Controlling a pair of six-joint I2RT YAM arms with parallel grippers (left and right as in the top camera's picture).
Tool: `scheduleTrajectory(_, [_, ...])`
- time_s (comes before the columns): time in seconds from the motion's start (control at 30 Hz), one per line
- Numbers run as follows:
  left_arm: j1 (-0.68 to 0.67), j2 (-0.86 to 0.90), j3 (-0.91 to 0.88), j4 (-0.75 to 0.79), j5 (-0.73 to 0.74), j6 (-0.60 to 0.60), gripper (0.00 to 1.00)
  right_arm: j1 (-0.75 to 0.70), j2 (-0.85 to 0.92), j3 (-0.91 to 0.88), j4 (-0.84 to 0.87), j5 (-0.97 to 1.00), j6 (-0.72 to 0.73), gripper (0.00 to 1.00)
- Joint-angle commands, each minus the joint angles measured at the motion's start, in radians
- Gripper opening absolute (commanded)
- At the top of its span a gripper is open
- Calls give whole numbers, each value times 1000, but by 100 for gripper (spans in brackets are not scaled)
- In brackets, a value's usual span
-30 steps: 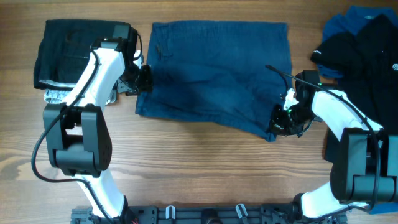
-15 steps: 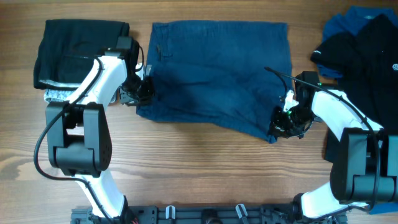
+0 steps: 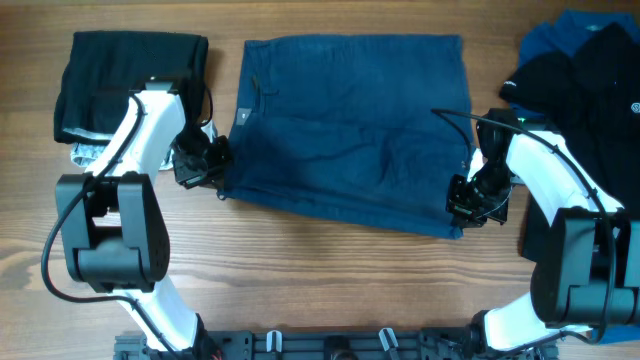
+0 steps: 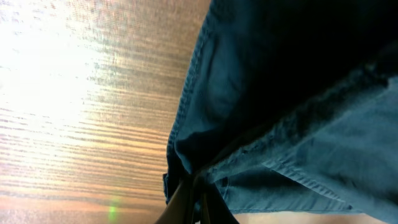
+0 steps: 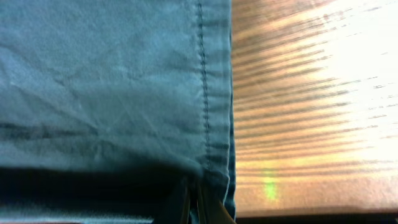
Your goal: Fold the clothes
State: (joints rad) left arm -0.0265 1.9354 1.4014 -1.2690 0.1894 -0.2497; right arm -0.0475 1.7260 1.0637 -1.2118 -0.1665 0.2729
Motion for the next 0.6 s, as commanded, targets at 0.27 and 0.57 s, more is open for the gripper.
scheduleTrajectory(0.27, [7,-24,-121,-31,-7,-20,45,-2,-8,13,-63,103,68,45])
scheduleTrajectory(0.57, [7,-109,109,147,2,-20,52,-3,-8,325,-23,100,6,52])
